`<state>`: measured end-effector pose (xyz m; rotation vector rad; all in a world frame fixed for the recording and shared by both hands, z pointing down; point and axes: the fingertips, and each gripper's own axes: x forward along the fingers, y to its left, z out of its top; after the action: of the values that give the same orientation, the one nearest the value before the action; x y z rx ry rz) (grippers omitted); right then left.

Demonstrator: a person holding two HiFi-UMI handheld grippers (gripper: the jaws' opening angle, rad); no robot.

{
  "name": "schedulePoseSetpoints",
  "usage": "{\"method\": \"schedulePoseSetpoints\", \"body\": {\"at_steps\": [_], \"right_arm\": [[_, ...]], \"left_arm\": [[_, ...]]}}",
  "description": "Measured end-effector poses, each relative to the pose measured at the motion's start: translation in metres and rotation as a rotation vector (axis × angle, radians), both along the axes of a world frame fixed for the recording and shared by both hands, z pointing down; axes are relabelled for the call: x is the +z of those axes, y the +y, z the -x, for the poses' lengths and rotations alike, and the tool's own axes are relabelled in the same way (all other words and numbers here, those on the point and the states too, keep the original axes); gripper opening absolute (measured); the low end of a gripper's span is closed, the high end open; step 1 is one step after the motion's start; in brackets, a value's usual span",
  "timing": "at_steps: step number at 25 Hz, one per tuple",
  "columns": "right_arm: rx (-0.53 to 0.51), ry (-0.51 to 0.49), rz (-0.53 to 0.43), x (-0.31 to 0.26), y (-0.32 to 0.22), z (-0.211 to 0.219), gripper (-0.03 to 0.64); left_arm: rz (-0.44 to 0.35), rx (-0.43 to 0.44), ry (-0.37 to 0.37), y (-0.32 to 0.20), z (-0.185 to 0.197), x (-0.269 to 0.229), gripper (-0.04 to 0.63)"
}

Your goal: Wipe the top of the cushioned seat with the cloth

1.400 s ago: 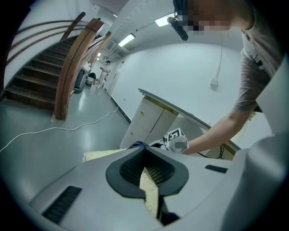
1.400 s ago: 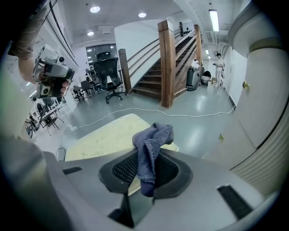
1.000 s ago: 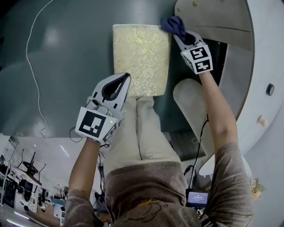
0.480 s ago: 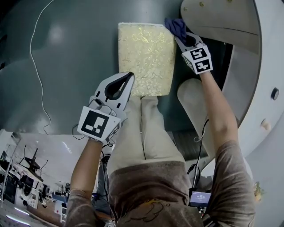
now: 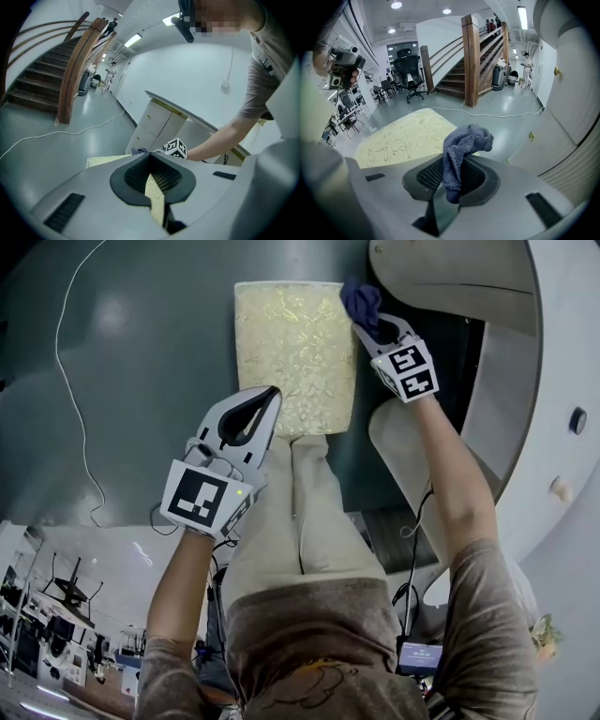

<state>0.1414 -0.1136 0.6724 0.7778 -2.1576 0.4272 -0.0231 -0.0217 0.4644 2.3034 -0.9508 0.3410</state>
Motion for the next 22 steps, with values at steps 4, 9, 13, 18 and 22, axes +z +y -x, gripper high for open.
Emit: {"method": "schedulePoseSetpoints", "body": {"at_steps": [4,9,13,18,22], "right_arm": [[0.007,-0.008,0.008,0.001,0.021,-0.001,0.089],[-0.001,-0.015,0.024,-0.001,0.047,0.001,0.091],[-0.022,-0.012,0.059,-0.004,0.074,0.004,0.091],[-0.037,-0.008,0.081,-0.003,0.110,0.006,0.091],[-0.023,-0.016,0.103,-0.002,0.134,0.004,0.091]], "left_arm": [[0.003,0.014,-0.003,0.007,-0.003,0.002,0.015],[-0.001,0.026,-0.011,0.013,-0.004,0.000,0.015],[-0.007,0.035,-0.006,0.015,-0.007,-0.006,0.015],[-0.016,0.061,0.002,0.021,-0.015,-0.009,0.015],[-0.016,0.079,0.009,0.027,-0.023,-0.010,0.015]]}}
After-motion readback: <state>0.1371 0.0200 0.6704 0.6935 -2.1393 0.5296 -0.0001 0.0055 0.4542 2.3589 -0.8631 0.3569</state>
